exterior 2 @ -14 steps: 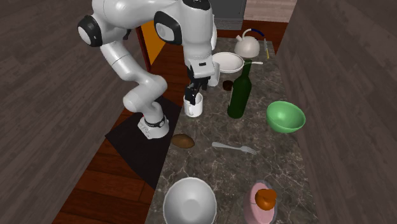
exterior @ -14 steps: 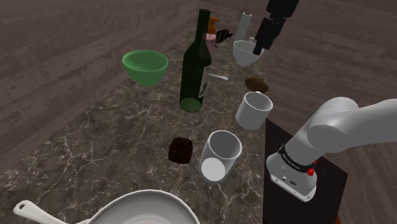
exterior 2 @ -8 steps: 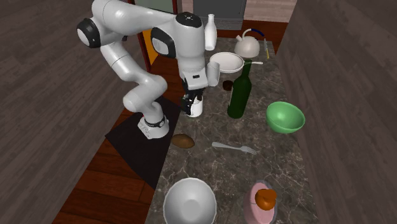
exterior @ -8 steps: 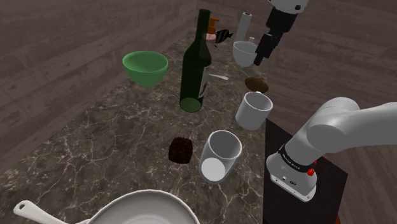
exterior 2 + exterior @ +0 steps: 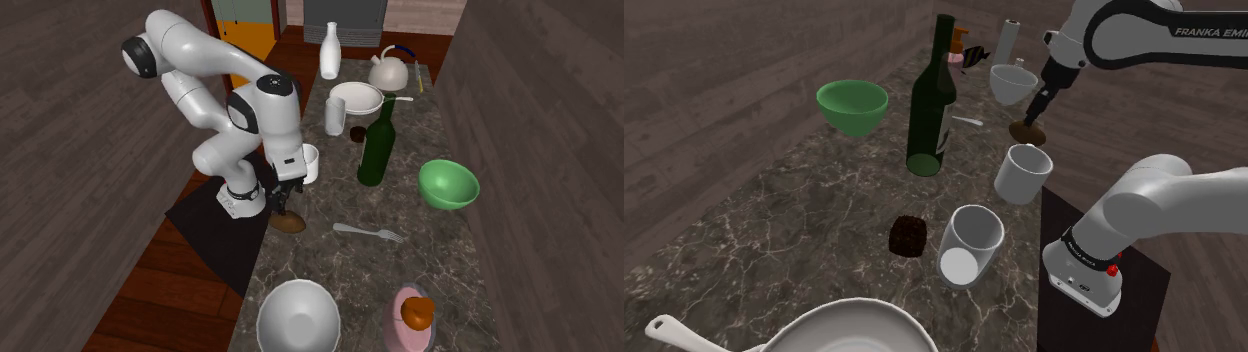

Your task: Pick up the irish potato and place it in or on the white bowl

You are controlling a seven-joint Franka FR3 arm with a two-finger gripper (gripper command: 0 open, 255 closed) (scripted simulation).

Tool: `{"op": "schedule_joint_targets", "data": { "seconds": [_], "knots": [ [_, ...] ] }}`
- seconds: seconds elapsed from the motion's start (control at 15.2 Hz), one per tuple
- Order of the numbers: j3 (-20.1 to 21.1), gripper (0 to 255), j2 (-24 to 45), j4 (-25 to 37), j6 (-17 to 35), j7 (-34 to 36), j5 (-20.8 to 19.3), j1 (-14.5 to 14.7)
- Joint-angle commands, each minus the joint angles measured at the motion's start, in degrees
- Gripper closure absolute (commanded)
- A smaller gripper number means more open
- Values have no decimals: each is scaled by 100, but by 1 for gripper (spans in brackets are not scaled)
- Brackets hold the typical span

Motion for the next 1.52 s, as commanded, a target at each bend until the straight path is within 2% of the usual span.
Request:
{"op": "schedule_joint_targets", "data": {
  "seconds": [0.0,0.53,1.06,1.12,1.45],
  "knots": [
    [-155,0,-6,-341,479,-181,-234,-131],
    [-234,0,277,-795,1223,-170,-334,-189],
    [-234,0,277,-795,1223,-170,-333,-189],
    [-234,255,277,-795,1223,-170,-333,-189],
    [-234,255,277,-794,1223,-170,-333,-189]
  ]
}}
